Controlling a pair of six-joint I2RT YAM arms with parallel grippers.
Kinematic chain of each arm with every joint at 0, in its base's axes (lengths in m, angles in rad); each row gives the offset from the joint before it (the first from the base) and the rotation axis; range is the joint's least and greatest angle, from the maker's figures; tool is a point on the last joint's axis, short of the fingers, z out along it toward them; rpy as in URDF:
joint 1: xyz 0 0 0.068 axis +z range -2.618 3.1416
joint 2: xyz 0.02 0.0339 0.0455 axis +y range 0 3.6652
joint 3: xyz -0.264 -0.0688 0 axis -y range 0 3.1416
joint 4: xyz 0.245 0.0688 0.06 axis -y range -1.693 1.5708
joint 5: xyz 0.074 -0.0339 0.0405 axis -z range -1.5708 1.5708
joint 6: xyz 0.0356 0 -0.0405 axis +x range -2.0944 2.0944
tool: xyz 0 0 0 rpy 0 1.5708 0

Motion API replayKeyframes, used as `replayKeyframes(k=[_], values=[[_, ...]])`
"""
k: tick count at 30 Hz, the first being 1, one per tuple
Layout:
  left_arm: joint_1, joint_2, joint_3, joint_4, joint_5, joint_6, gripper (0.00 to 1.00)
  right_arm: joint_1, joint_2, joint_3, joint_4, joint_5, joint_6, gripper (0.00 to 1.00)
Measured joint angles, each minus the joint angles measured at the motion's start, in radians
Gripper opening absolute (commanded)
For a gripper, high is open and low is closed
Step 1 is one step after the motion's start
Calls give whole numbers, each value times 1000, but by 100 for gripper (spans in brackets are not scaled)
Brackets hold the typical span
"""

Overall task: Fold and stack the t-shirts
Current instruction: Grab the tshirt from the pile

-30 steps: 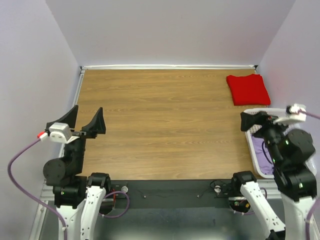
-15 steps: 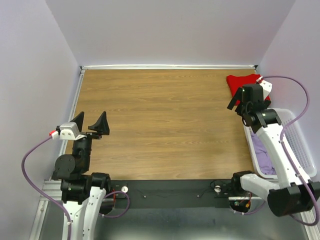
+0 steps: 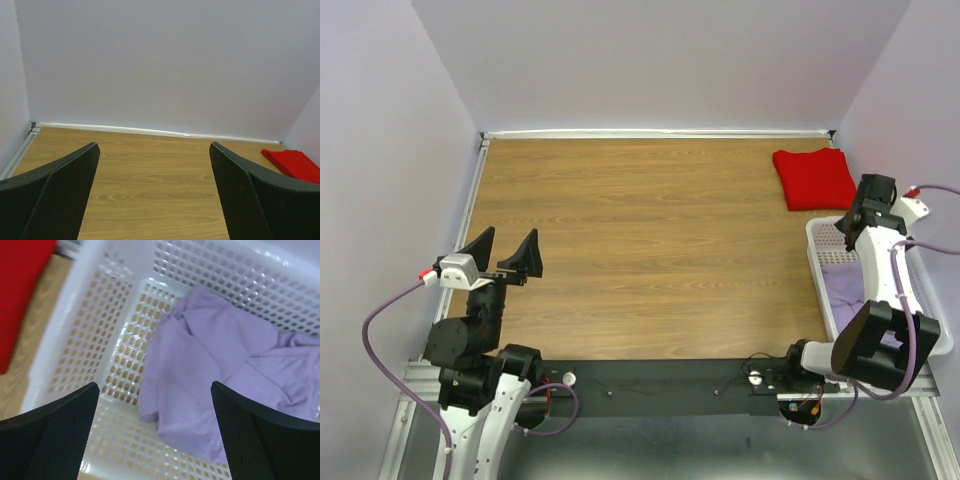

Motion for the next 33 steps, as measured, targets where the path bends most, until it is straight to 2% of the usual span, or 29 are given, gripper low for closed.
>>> replayKeyframes(k=[4, 9, 11, 14, 15, 17, 19, 27, 33], values=[[-8, 0, 0, 0, -3, 0, 98, -104, 59, -83, 72, -74, 37, 100], [-8, 6, 0, 1, -8, -2, 95, -160, 162, -198, 154, -143, 75, 100], [-8, 25, 1, 0, -8, -3, 95, -167, 211, -219, 175, -160, 79, 91], [-8, 72, 2, -3, -8, -3, 95, -173, 237, -230, 195, -163, 77, 64], [-8, 85, 2, -3, -7, -3, 95, -174, 237, -230, 196, -164, 73, 43], [-8, 108, 2, -4, -7, -3, 95, -179, 231, -235, 201, -171, 70, 19], [-8, 125, 2, -4, -7, -3, 95, -182, 206, -241, 212, -190, 67, 1], [-8, 156, 2, -3, 0, -3, 95, -182, -22, -240, 146, -319, 76, 0], [-8, 169, 2, -2, 12, -3, 95, -149, -120, -43, 87, -345, 43, 0]])
